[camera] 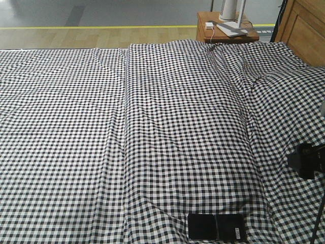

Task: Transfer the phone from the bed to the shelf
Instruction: 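Lower the right gripper toward the black phone on the bed, then close the right gripper on the black phone's edge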

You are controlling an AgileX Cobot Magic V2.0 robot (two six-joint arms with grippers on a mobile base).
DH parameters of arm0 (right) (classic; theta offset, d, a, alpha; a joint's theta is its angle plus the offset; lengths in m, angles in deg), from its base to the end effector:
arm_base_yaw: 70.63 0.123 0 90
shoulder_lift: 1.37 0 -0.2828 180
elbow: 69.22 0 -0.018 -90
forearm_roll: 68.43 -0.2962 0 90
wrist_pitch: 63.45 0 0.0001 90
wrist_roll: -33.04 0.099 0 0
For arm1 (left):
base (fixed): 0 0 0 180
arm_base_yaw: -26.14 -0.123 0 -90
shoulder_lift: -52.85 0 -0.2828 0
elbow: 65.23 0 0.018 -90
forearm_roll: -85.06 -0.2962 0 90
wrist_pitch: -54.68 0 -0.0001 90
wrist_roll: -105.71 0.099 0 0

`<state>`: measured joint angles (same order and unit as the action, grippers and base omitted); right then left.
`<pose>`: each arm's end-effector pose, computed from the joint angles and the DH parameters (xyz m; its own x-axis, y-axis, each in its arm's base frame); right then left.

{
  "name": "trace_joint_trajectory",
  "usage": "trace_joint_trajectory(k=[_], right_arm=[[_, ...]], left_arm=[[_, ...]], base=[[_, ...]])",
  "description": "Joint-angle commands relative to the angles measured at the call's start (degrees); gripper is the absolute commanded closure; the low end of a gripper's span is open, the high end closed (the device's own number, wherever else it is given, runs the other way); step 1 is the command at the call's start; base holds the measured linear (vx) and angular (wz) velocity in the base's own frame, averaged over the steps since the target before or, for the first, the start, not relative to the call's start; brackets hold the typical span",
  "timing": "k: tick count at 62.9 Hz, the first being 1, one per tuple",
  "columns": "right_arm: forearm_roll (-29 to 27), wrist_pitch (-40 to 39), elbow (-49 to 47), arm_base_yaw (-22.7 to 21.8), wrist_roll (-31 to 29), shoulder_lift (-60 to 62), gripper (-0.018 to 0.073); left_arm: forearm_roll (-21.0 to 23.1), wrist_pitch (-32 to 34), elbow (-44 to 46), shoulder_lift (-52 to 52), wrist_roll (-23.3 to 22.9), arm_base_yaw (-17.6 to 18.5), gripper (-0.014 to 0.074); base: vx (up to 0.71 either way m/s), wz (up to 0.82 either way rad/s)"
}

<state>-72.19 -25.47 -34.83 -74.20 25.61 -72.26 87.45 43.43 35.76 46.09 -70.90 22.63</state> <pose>0.2568 -0.0120 0.2503 -0.7997 -0.0280 -0.5997 -0.0242 0.9996 -0.0144 0.1113 0.0060 0.1839 -0.1228 0.0108 -0.9924 -0.0509 0.9986 0.0171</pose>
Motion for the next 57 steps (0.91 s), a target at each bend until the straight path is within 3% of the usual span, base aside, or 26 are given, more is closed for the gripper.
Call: trace_joint_trajectory(k=[1, 22, 33, 46, 57], right_arm=[[0.0, -3.0, -2.0, -0.3, -0.1, 0.8, -0.0150], [0.4, 2.5, -11.3, -0.6, 7.4, -2.0, -0.0094], [-1.6, 5.8, -16.5, -7.4, 7.4, -7.2, -0.0092], [-13.8, 8.9, -20.6, -18.9, -3.2, -17.1, -0.0085], [-23.2, 10.7, -22.6, -23.8, -13.0, -26.2, -0.0080]], left_arm=[[0.5, 4.0, -0.4, 0.5, 0.0, 0.0, 0.0595], [0.5, 4.0, -0.4, 0.5, 0.0, 0.0, 0.0595], [0.5, 4.0, -0.4, 0.5, 0.0, 0.0, 0.0595], [0.5, 4.0, -0.4, 0.5, 0.0, 0.0, 0.0595], [0.5, 4.0, -0.4, 0.5, 0.0, 0.0, 0.0595]], base=[[0.00, 0.00], [0.00, 0.00], [0.00, 0.00], [0.00, 0.00], [0.00, 0.00]])
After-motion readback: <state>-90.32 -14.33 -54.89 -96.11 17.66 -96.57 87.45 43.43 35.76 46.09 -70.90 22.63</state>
